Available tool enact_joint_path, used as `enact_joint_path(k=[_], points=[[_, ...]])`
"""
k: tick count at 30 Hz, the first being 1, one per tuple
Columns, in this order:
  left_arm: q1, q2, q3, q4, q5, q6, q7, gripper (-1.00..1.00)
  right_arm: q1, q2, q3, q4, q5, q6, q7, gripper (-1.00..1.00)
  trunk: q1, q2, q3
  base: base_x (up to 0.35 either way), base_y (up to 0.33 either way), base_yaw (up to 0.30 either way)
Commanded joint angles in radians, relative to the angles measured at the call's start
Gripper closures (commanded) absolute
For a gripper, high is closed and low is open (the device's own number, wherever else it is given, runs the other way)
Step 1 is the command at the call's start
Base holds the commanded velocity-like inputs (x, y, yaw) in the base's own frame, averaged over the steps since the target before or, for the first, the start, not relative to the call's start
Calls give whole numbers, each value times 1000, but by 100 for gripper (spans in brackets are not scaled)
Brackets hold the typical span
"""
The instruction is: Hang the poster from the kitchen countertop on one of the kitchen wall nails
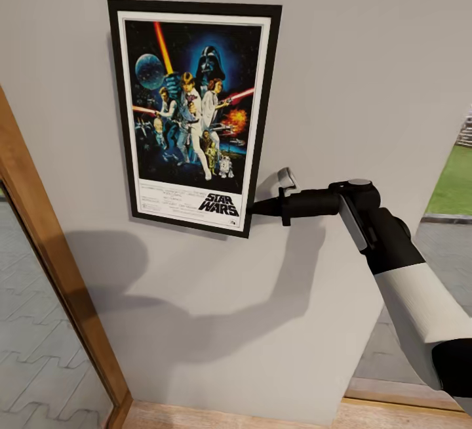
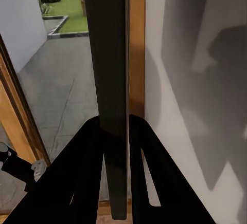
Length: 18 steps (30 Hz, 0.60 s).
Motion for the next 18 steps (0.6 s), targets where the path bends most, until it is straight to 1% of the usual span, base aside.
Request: enact_joint_path(k=[1,7,18], points=[[0,-1,3,-2,-1,5,-6,-100,-1,-1,2,1,-9,12,1,100,1,-2,-2,0,0,0],[0,-1,3,-2,-1,5,-6,-100,-2,-2,2,3,-9,12,-1,100,1,-2,-2,0,0,0],[0,-1,3,-2,-1,5,-6,-100,-1,-2,2,4,-9,13,-30,100,1,-2,-2,0,0,0]])
